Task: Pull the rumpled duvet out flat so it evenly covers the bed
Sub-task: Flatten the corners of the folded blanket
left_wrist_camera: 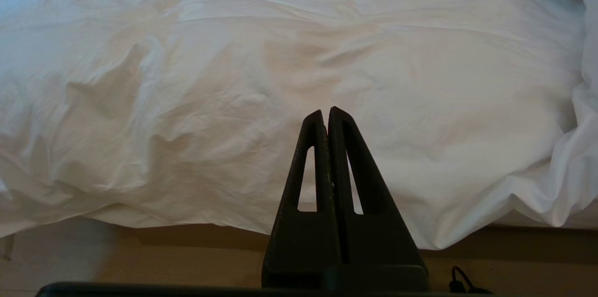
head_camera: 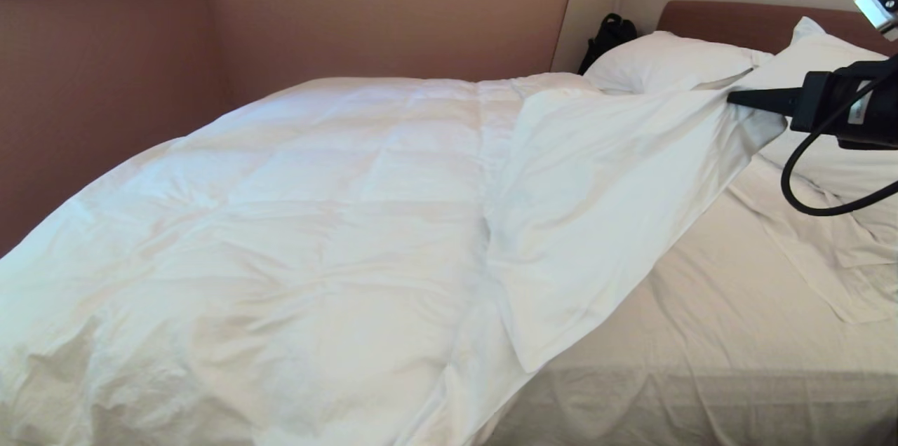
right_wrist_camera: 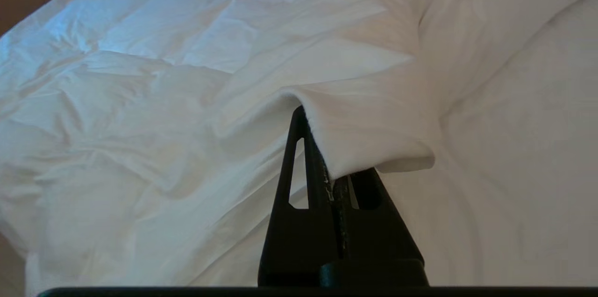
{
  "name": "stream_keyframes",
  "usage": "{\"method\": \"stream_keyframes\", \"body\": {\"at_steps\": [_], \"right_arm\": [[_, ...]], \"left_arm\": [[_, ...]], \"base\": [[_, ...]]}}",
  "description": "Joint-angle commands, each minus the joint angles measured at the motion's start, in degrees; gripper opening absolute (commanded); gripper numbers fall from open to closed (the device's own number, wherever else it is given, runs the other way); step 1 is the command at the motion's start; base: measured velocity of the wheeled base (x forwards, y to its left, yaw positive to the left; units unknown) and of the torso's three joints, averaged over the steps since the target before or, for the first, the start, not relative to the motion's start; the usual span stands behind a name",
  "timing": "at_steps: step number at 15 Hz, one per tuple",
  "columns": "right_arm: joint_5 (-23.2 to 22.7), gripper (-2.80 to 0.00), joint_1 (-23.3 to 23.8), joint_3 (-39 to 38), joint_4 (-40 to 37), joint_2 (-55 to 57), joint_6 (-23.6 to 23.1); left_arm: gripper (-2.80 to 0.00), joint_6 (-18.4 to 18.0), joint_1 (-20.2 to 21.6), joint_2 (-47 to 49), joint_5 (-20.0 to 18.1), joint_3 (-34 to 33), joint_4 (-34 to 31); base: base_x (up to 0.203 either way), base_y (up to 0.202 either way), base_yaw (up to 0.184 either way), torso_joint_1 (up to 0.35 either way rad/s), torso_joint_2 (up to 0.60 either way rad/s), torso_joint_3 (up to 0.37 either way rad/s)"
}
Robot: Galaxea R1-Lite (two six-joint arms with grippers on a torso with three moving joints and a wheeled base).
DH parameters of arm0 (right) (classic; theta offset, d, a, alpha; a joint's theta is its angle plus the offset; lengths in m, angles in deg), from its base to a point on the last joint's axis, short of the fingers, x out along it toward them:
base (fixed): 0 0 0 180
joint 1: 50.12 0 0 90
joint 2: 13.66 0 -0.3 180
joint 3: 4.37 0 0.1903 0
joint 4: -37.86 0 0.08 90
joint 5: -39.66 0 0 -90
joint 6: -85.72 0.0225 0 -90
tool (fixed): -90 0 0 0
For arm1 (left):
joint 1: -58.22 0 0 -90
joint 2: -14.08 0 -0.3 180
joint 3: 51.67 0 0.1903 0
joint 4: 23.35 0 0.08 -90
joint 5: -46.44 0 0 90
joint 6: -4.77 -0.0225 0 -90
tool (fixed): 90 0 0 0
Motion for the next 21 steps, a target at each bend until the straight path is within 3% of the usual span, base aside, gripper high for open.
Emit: {"method": "stream_keyframes", "body": {"at_steps": [1, 4, 11, 21], "right_arm": [[3.15, -2.80, 0.18, -0.51, 0.11, -0.49, -2.32], [4.62, -2.80, 0.18, -0.96, 0.11, -1.00, -3.64], [13.45, -2.80, 0.18, -2.64, 0.20, -1.25, -9.08], [14.91, -2.80, 0.00, -7.86, 0.02, -8.56, -10.76]], "left_arm": [[-2.80, 0.03, 0.02, 0.02, 0.00, 0.00, 0.00], [-2.80, 0.03, 0.02, 0.02, 0.00, 0.00, 0.00], [-2.80, 0.03, 0.02, 0.02, 0.00, 0.00, 0.00], [-2.80, 0.03, 0.02, 0.02, 0.00, 0.00, 0.00]], "base": [[0.000, 0.000, 0.000, 0.000, 0.00, 0.000], [0.000, 0.000, 0.000, 0.000, 0.00, 0.000], [0.000, 0.000, 0.000, 0.000, 0.00, 0.000], [0.000, 0.000, 0.000, 0.000, 0.00, 0.000]]}}
